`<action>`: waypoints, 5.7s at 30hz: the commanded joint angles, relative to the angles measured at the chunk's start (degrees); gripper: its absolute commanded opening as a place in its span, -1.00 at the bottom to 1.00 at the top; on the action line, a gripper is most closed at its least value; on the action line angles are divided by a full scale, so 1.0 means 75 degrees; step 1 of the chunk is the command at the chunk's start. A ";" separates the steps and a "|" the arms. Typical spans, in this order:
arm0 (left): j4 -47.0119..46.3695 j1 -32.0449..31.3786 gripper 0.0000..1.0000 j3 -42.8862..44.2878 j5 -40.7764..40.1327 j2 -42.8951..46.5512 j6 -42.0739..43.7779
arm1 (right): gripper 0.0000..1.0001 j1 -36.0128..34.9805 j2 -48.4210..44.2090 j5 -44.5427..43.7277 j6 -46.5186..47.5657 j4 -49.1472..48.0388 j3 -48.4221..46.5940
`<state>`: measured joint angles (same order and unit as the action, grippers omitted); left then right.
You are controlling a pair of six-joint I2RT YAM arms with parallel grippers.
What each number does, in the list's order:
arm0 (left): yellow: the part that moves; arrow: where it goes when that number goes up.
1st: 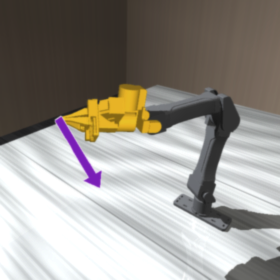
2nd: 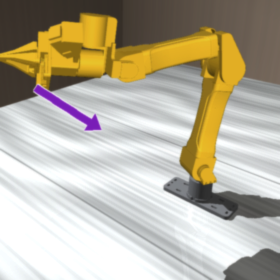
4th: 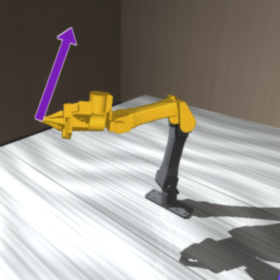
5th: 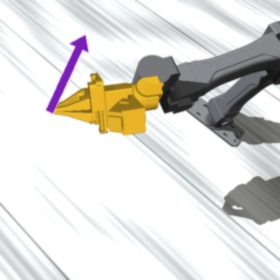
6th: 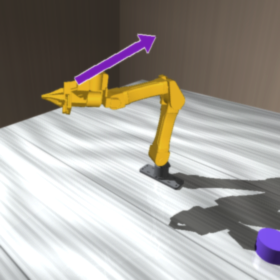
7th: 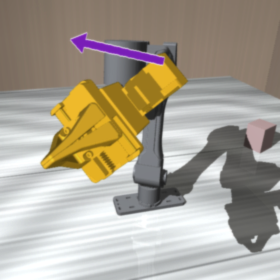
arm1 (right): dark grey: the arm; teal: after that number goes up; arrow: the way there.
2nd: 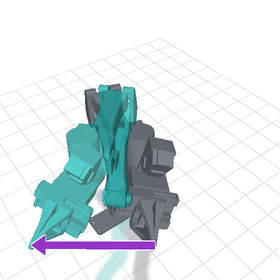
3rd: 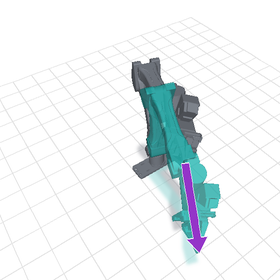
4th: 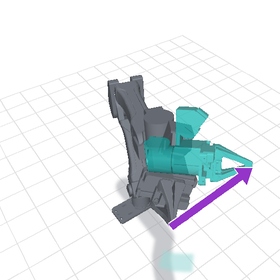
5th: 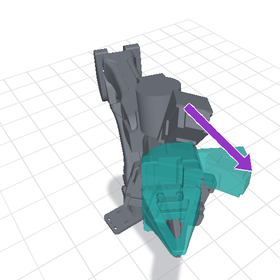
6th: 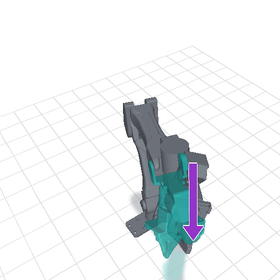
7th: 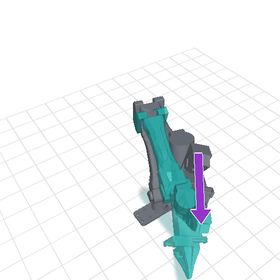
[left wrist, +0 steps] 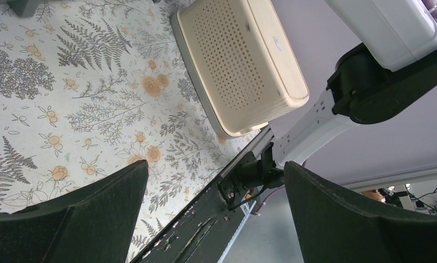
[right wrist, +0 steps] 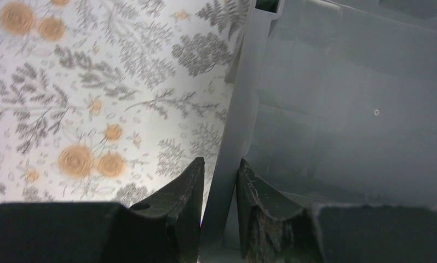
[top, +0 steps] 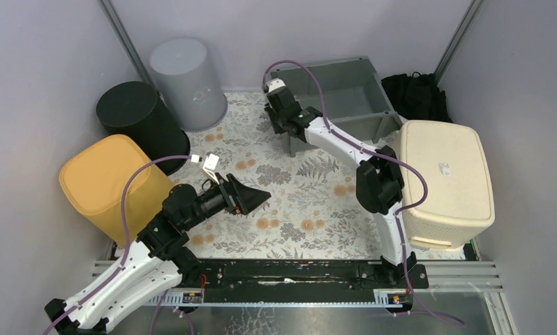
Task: Turn the large container upside down
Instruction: Move the container to the center of the board.
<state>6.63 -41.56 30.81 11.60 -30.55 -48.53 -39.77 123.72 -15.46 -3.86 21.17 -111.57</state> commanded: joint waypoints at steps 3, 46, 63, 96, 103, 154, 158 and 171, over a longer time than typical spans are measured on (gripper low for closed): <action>-0.0020 0.0057 1.00 0.0202 -0.0043 0.0134 0.0014 | -0.91 -0.0650 -0.0867 0.1135 0.0316 0.0297 0.0779; 0.1195 0.0061 1.00 0.0727 -0.0627 0.0722 0.0294 | 0.28 -0.1466 -0.4233 0.2308 -0.0177 0.2248 0.3343; 0.1831 0.0059 1.00 0.1159 -0.1120 0.1301 0.0426 | 0.29 -0.1469 -0.2420 0.2163 -0.0031 0.2098 0.1505; 0.1200 0.0060 1.00 0.1154 -0.0761 0.2097 0.0629 | -0.67 -0.2172 -0.1541 0.1426 0.0824 0.2031 0.1868; 0.1014 0.0065 1.00 0.1160 -0.0752 0.2081 0.0635 | -0.71 -0.2871 -0.2269 0.0576 0.1004 0.2322 0.3097; 0.0995 0.0060 1.00 0.1317 -0.0980 0.2186 0.0600 | -0.14 -0.3785 -0.4233 0.1063 -0.0556 0.1255 0.4179; 0.1036 0.0063 1.00 0.1303 -0.1037 0.2266 0.0600 | -0.40 -0.3780 -0.4043 0.0926 -0.0382 0.1683 0.4120; 0.0966 0.0056 1.00 0.1330 -0.1095 0.2233 0.0716 | -0.71 -0.3791 -0.5237 0.1311 0.0032 0.2612 0.5495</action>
<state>15.20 -41.45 38.87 4.08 -14.06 -44.82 -67.79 88.75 -6.39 -2.92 32.34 -74.52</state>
